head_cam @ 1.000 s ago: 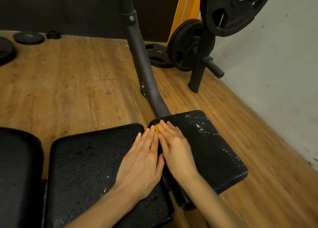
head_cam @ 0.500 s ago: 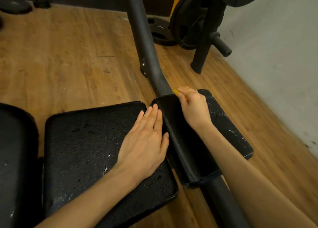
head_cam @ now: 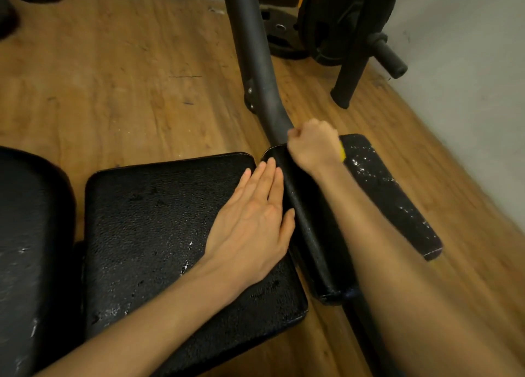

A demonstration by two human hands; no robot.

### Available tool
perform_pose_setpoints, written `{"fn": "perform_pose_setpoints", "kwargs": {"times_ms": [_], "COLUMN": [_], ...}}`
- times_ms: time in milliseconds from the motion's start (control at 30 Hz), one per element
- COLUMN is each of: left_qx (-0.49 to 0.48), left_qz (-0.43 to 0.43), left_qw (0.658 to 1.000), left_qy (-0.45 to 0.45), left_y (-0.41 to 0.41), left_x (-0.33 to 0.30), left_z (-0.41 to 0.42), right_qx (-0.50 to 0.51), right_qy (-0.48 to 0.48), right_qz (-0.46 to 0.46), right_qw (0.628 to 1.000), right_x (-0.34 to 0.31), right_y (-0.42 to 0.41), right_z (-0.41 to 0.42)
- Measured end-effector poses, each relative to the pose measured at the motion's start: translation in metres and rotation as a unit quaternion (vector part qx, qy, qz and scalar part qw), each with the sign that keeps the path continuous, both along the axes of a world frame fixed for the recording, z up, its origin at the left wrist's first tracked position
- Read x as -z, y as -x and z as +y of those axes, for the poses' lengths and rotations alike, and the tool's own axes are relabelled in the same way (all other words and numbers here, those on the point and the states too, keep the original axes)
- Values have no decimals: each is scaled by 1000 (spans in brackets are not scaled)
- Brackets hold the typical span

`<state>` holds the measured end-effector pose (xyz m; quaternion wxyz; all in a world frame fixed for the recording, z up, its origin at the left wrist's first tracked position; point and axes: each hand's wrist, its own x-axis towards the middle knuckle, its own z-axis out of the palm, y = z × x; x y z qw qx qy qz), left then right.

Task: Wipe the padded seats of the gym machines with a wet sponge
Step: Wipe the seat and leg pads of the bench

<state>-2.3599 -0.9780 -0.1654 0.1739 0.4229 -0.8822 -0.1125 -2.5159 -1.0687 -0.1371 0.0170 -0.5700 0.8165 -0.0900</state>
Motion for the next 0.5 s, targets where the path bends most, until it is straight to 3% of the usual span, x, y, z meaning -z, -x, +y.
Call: {"fn": "perform_pose_setpoints", "kwargs": {"times_ms": [67, 133, 200, 267, 333, 500], "left_qx": [3, 4, 1, 5, 9, 16], "left_qz": [0, -2, -2, 5, 12, 8], "left_qw": [1000, 1000, 1000, 1000, 1000, 1000], "left_qy": [-5, -1, 5, -2, -5, -13], "left_y": [0, -1, -2, -3, -3, -3], "left_x": [0, 0, 0, -1, -2, -4], "left_z": [-1, -1, -1, 1, 1, 1], "right_qx": [-102, -142, -57, 83, 127, -89], "right_qy": [50, 23, 4, 15, 9, 78], "right_qz": [-37, -91, -96, -37, 19, -44], "right_qw": [993, 985, 994, 996, 992, 992], "right_x": [8, 8, 4, 0, 5, 14], "right_y": [-28, -19, 17, 47, 39, 1], "right_z": [5, 7, 1, 1, 7, 52]}}
